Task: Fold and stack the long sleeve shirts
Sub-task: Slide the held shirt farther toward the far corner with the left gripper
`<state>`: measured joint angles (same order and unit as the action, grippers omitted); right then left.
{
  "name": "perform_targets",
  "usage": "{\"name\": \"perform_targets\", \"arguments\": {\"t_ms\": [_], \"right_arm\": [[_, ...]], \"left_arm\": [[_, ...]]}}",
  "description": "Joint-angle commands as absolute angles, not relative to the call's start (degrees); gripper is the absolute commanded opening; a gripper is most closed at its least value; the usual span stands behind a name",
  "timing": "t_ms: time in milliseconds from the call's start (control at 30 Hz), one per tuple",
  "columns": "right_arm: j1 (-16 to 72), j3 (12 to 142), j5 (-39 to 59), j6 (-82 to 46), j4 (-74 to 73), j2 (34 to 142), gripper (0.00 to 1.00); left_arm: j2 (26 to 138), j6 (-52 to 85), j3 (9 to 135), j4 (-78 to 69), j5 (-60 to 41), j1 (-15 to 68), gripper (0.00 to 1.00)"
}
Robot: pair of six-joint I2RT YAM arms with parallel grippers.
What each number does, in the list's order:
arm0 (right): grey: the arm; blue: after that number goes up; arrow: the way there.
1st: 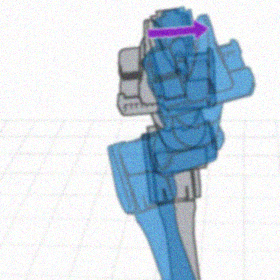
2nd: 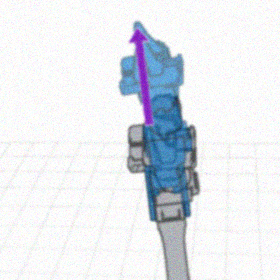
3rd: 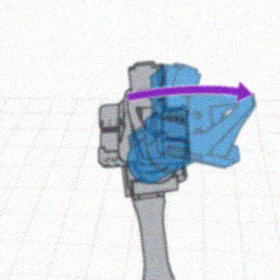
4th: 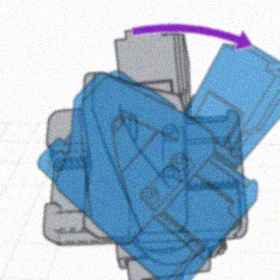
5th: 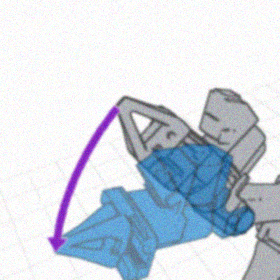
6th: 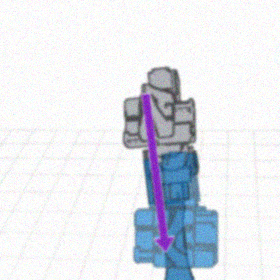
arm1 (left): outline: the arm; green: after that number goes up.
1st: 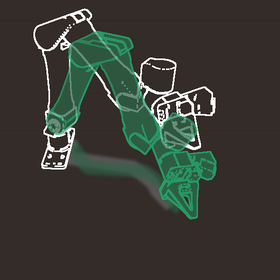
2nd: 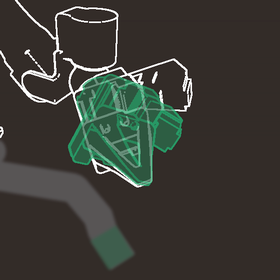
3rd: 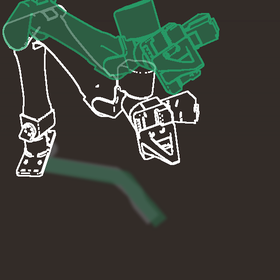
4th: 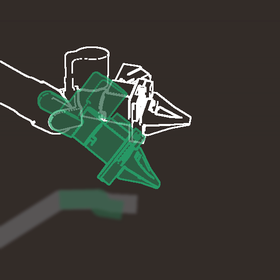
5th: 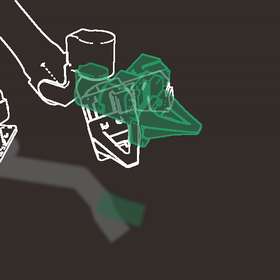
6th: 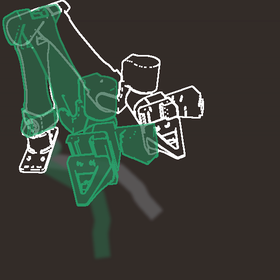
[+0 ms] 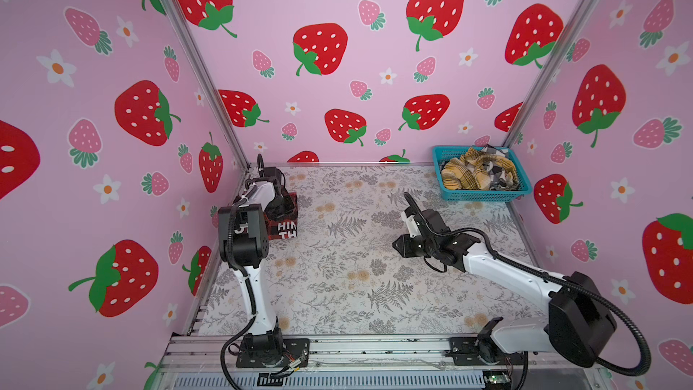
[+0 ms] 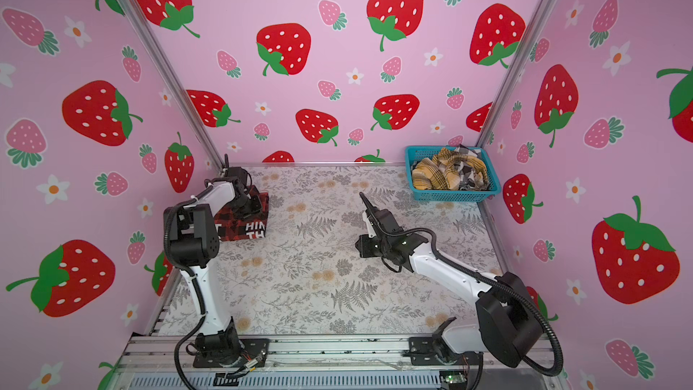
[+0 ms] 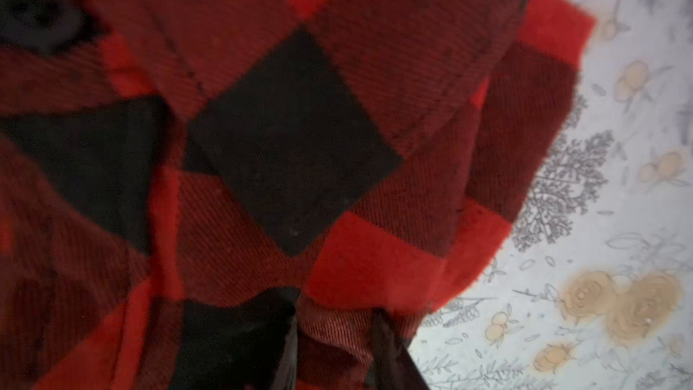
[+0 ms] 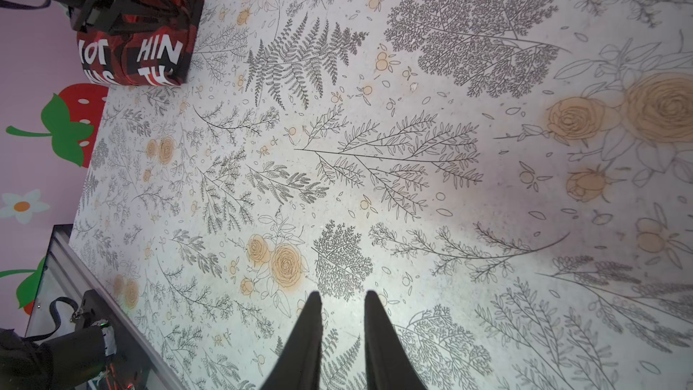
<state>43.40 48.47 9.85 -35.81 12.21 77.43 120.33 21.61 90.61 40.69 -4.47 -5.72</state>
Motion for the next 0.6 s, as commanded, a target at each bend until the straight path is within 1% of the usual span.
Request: {"name": "perform_targets", "arguments": {"t_ms": [0, 67, 200, 300, 400, 467, 567], "right_arm": [[43.5, 47.5, 8.5, -36.0, 13.8, 75.6, 0.23], [43.5, 47.2, 8.5, -36.0, 13.9, 75.0, 0.23], [43.6, 46.6, 8.4, -35.8, 14.7, 73.6, 0.23], [43.5, 46.2, 7.8, -35.7, 15.7, 72.2, 0.23], [43.5, 45.5, 7.5, -35.7, 16.3, 70.9, 0.23], [43.4, 45.1, 7.5, -35.7, 16.5, 70.7, 0.23], [43.4, 44.8, 7.6, -35.8, 16.2, 70.9, 0.24]], "left_arm": [[117.5, 23.8, 83.8, 40.6, -7.5, -4.0, 0.34], [115.8, 24.4, 80.4, 39.1, -7.4, -3.4, 0.33], [114.2, 25.1, 78.6, 38.1, -6.6, -2.9, 0.38], [113.7, 25.4, 81.7, 40.0, -7.3, -3.0, 0.43], [111.6, 25.0, 88.0, 43.6, -6.7, -4.0, 0.45], [110.1, 25.4, 91.8, 45.0, -5.6, -5.9, 0.44], [109.5, 26.5, 94.7, 44.1, -4.6, -11.0, 0.38]]}}
